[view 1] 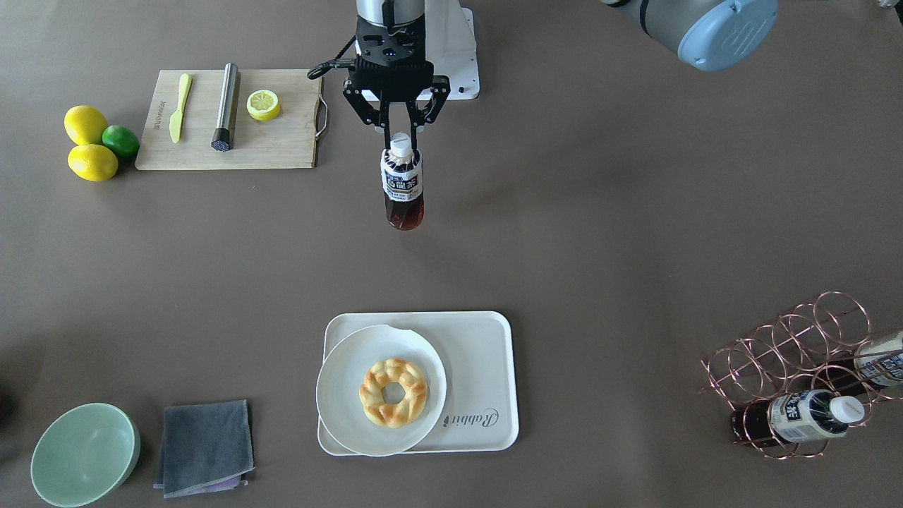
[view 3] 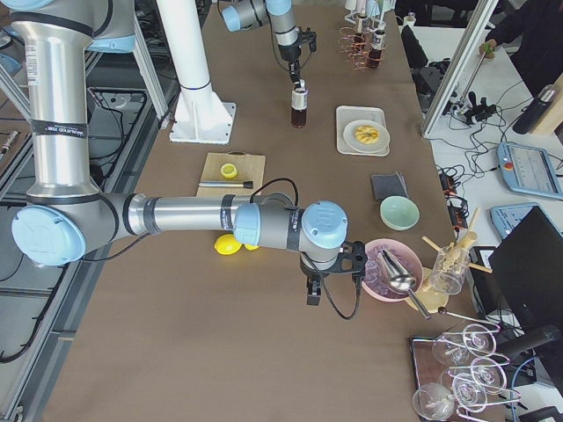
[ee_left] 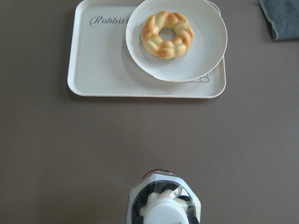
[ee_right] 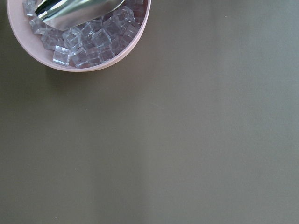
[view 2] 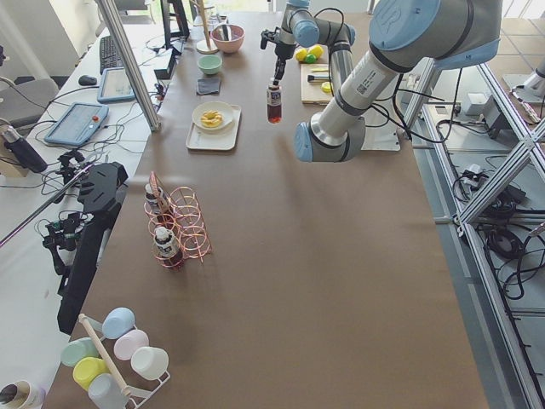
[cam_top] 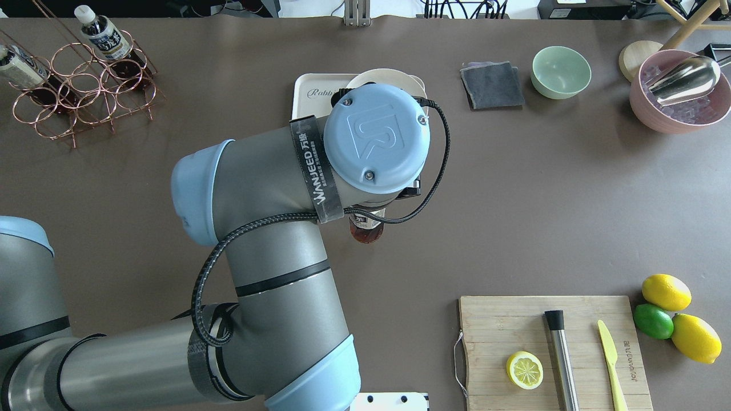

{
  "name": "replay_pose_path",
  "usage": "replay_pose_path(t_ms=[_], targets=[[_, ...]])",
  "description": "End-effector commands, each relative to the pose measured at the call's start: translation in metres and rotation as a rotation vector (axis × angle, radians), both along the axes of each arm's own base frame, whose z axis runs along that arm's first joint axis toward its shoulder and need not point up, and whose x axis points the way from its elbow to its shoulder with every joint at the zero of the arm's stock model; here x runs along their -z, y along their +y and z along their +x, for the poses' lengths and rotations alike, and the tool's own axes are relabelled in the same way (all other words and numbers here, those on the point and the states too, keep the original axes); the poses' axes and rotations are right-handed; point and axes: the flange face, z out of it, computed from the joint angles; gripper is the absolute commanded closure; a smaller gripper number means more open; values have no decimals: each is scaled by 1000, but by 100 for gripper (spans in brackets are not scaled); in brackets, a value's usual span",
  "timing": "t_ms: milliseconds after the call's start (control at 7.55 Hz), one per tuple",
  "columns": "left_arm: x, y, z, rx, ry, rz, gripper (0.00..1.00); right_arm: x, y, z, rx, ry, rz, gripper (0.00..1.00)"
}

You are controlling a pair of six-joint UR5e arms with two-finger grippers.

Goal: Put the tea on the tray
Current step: 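Carry the bottle with the left gripper and set it down near the tray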

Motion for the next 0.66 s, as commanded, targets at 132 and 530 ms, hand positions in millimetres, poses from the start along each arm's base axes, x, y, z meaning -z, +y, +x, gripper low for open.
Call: replay_pose_path(t_ms=[132,530], targets=[[-23,7,8,1,-32,-15,100,1,0,0,0,0,4,0],[-24,8,8,-3,-24,-14,100,1,0,0,1,0,3,0]])
